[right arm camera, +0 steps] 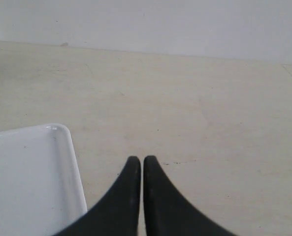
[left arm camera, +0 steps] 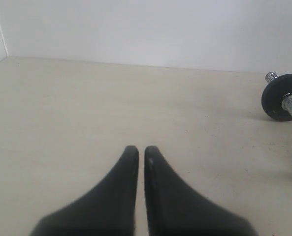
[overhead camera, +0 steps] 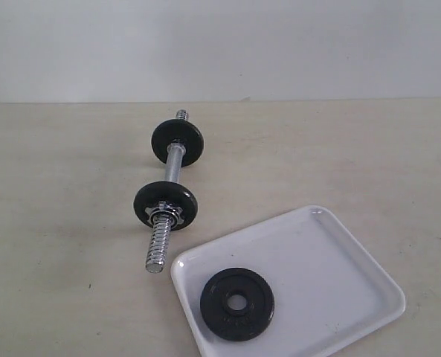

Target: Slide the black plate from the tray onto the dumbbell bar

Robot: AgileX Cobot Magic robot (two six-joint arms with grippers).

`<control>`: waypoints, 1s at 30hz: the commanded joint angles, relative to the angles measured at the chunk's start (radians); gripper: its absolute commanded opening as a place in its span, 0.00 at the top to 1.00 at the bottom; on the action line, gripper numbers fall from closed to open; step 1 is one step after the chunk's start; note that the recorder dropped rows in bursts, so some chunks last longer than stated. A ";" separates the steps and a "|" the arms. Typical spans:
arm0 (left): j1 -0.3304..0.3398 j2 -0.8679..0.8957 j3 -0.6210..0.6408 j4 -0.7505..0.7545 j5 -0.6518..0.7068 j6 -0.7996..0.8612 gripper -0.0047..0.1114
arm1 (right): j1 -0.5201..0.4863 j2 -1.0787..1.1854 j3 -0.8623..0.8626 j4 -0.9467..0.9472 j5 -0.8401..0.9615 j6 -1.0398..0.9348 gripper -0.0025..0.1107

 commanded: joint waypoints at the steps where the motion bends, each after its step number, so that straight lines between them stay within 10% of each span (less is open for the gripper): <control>1: -0.004 -0.003 0.004 -0.006 -0.013 0.002 0.92 | 0.001 -0.002 -0.001 0.000 -0.005 -0.007 0.98; 18: -0.004 -0.003 0.004 -0.006 -0.026 0.007 0.92 | 0.001 -0.002 -0.001 0.000 -0.005 -0.007 0.98; 30: -0.004 -0.003 0.004 -0.019 -0.438 0.005 0.92 | 0.001 -0.002 -0.001 0.000 -0.005 -0.007 0.98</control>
